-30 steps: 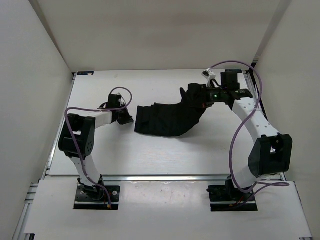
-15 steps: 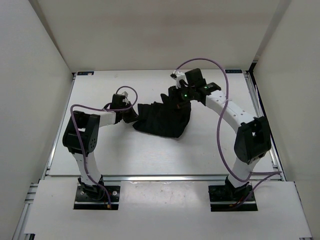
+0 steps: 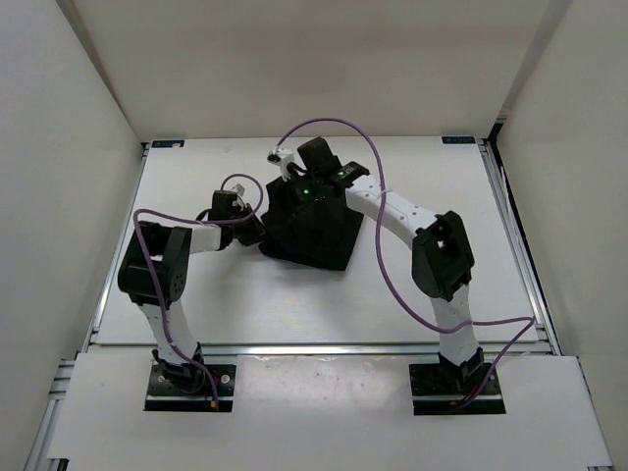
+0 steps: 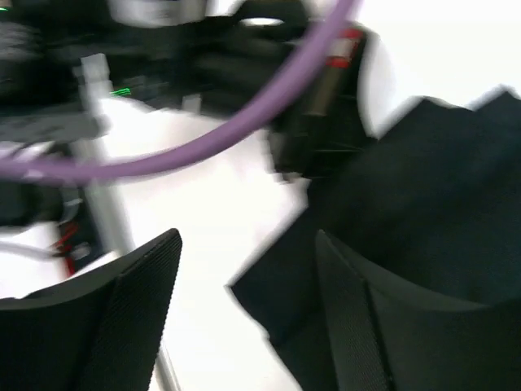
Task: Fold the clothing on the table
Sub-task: Fold the skirt
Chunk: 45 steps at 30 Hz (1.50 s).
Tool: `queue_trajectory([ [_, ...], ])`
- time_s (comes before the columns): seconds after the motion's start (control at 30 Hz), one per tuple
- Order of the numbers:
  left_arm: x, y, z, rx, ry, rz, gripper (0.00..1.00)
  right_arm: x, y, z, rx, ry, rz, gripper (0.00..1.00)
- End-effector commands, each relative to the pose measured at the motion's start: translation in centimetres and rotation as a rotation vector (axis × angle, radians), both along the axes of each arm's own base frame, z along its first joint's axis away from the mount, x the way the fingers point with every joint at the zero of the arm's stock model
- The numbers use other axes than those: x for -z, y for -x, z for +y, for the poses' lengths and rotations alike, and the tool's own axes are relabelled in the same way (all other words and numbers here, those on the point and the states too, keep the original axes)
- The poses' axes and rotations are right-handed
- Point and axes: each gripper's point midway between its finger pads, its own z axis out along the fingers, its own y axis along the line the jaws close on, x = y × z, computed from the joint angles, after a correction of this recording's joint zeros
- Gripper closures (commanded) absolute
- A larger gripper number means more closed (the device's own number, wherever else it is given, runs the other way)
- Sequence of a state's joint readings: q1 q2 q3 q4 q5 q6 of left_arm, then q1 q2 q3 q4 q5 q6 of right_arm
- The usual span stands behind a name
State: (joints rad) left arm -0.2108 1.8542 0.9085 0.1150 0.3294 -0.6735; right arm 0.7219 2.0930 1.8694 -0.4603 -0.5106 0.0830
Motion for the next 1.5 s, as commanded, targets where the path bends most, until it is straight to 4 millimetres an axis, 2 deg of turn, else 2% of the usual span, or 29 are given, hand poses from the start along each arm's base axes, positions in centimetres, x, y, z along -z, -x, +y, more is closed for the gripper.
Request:
queue_trajectory([
  [0.0, 0.8, 1.9, 2.6, -0.056, -0.015, 0.083, 0.97, -6.7, 1.6, 0.7, -0.133, -0.224, 0.024, 0.27],
  [0.03, -0.1, 1.4, 3.4, -0.08, -0.011, 0.058, 0.97, -7.7, 2.3, 0.2, -0.144, -0.249, 0.039, 0.27],
  [0.07, -0.8, 1.2, 3.6, -0.08, -0.006, 0.04, 0.96, -7.4, 2.1, -0.7, -0.134, -0.252, 0.061, 0.29],
  [0.13, -2.5, 0.1, 5.0, -0.115, -0.005, 0.009, 0.95, -8.6, 0.7, -4.0, -0.059, -0.281, 0.078, 0.33],
  [0.17, -3.9, -0.9, 5.4, -0.121, -0.005, -0.03, 0.95, -8.5, -0.3, -5.8, -0.017, -0.291, 0.096, 0.34],
  [0.2, -4.4, -0.5, 5.6, -0.115, -0.008, -0.016, 0.95, -8.1, -0.3, -6.7, -0.005, -0.294, 0.126, 0.34],
  [0.27, -6.9, -1.1, 5.2, -0.087, 0.011, -0.059, 0.88, -8.6, -1.6, -9.5, 0.047, -0.305, 0.11, 0.33],
  [0.3, -9.0, -1.3, 4.3, -0.053, 0.035, -0.1, 0.85, -7.9, -2.7, -11.3, 0.093, -0.29, 0.117, 0.33],
  [0.33, -10.2, -1.1, 3.0, -0.006, 0.065, -0.121, 0.77, -8.5, -3.7, -12.8, 0.129, -0.293, 0.087, 0.33],
  [0.37, -11.7, -0.5, 1.6, 0.033, 0.089, -0.151, 0.66, -7.8, -4.0, -13.8, 0.145, -0.277, 0.083, 0.33],
  [0.4, -13.2, 0.2, 0.5, 0.068, 0.115, -0.172, 0.6, -7.6, -4.7, -15.2, 0.178, -0.268, 0.072, 0.32],
  [0.43, -14.2, 1.2, -0.5, 0.086, 0.144, -0.176, 0.47, -7.4, -5.5, -16.5, 0.211, -0.264, 0.065, 0.33],
  [0.47, -14.6, 2.0, -1.3, 0.073, 0.183, -0.15, 0.33, -7.4, -5.5, -16.8, 0.219, -0.262, 0.065, 0.32],
  [0.5, -14.9, 3.0, -1.8, 0.049, 0.238, -0.129, 0.29, -7.6, -6.1, -18.2, 0.245, -0.265, 0.051, 0.33],
  [0.53, -14.6, 4.3, -1.9, 0.036, 0.269, -0.123, 0.25, -7.4, -6.4, -19.2, 0.269, -0.262, 0.055, 0.32],
  [0.57, -13.2, 5.7, -2.0, -0.008, 0.28, -0.068, 0.22, -7.6, -6.5, -19.5, 0.275, -0.266, 0.046, 0.32],
  [0.6, -14.1, 6.1, -1.9, -0.042, 0.291, -0.089, 0.17, -8.0, -6.6, -20.2, 0.283, -0.271, 0.037, 0.32],
  [0.67, -13.3, 7.9, -1.7, -0.108, 0.277, -0.08, 0.01, -8.0, -6.8, -21.2, 0.304, -0.273, 0.037, 0.32],
  [0.8, -12.1, 10.2, -3.4, -0.155, 0.347, -0.044, 0.01, -8.1, -6.3, -22.5, 0.325, -0.298, 0.069, 0.32],
  [0.9, -11.1, 10.2, -3.4, -0.212, 0.341, -0.056, 0.01, -7.7, -6.4, -23.7, 0.349, -0.312, 0.098, 0.32],
  [0.93, -10.9, 9.9, -3.1, -0.249, 0.35, -0.047, 0.01, -8.2, -6.5, -24.0, 0.353, -0.322, 0.093, 0.33],
  [0.97, -11.2, 9.4, -3.0, -0.261, 0.357, -0.073, 0.01, -8.3, -6.7, -24.3, 0.362, -0.328, 0.091, 0.33],
  [1.03, -10.7, 9.0, -2.9, -0.281, 0.355, -0.067, 0.01, -8.0, -6.9, -25.1, 0.38, -0.33, 0.098, 0.32],
  [1.13, -11.4, 7.7, -3.5, -0.284, 0.375, -0.078, 0.01, -8.4, -7.6, -26.0, 0.397, -0.334, 0.071, 0.33],
  [1.27, -11.6, 6.3, -3.9, -0.297, 0.385, -0.089, 0.02, -8.5, -7.1, -26.1, 0.39, -0.335, 0.072, 0.33],
  [1.4, -10.7, 5.8, -4.5, -0.295, 0.391, -0.064, 0.01, -8.3, -7.0, -26.1, 0.386, -0.334, 0.072, 0.32],
  [1.47, -10.7, 5.4, -4.8, -0.296, 0.399, -0.067, 0.01, -8.0, -7.1, -26.9, 0.405, -0.337, 0.081, 0.33],
])
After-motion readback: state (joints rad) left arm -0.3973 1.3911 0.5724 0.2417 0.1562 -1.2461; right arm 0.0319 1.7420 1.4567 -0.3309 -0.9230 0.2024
